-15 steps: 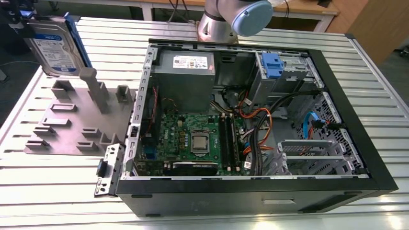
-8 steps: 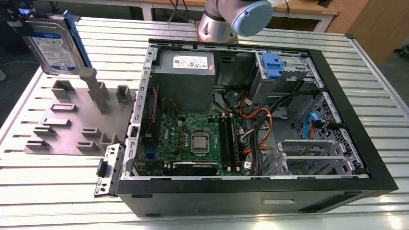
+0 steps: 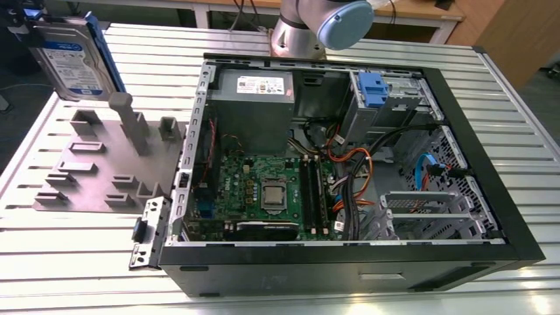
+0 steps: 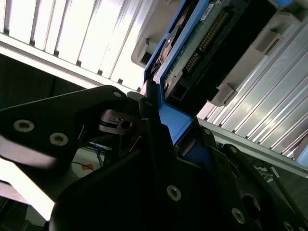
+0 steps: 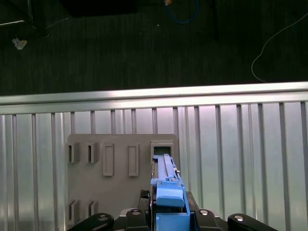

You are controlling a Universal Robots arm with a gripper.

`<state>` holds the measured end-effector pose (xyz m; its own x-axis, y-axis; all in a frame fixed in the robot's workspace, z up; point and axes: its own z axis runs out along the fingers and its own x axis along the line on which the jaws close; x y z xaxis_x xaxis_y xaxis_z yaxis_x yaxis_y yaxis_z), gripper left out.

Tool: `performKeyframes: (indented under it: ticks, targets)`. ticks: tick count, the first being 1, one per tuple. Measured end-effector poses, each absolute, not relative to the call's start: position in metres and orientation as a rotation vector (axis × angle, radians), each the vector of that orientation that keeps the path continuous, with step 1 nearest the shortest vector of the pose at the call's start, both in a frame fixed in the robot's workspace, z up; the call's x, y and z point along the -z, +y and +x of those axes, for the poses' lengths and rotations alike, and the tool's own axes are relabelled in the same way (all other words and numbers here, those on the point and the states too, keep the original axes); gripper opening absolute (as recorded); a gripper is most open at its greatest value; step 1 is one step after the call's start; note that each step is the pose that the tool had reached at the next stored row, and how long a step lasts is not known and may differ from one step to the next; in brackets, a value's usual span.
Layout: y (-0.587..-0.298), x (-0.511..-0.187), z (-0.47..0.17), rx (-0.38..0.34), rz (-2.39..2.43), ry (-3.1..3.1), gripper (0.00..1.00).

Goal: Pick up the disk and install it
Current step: 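Pick up the disk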

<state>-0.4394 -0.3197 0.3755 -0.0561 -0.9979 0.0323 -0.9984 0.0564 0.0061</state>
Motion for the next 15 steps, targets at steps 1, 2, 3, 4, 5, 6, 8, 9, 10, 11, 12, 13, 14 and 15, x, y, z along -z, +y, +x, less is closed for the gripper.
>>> performKeyframes:
  ticks: [1, 2, 3, 4, 5, 6, 8, 9, 10, 11, 12, 13, 14, 15]
  targets:
    - [-0.3197, -0.376, -0.4394, -0.028, 2.139, -2.263, 0.36]
    - [-0.3197, -0.3765, -0.4394, -0.028, 2.139, -2.263, 0.36]
    - [-0.3197, -0.377, -0.4394, -0.028, 2.139, -2.263, 0.36]
    - [-0.3197, -0.3775, -0.4394, -0.028, 2.139, -2.263, 0.36]
    - [-0.3197, -0.378, -0.4394, -0.028, 2.139, -2.263, 0.36]
    - [-0.3197, -0.3785, -0.4394, -0.028, 2.139, -2.263, 0.36]
    - [-0.3197, -0.3795, -0.4394, -0.028, 2.139, -2.263, 0.36]
    - [-0.3197, -0.38, -0.4394, -0.028, 2.139, -2.263, 0.36]
    - [-0.3197, -0.3805, -0.4394, -0.028, 2.139, -2.263, 0.36]
    - [-0.3197, -0.3811, -0.4394, -0.028, 2.139, -2.263, 0.36]
    - [-0.3197, -0.3816, -0.4394, -0.028, 2.139, -2.263, 0.36]
    - [-0.3197, -0.3821, -0.4394, -0.028, 2.139, -2.263, 0.36]
    - [-0.3197, -0.3826, -0.4394, -0.028, 2.139, -2.263, 0.36]
    - [-0.3197, -0.3832, -0.4394, -0.028, 2.139, -2.263, 0.36]
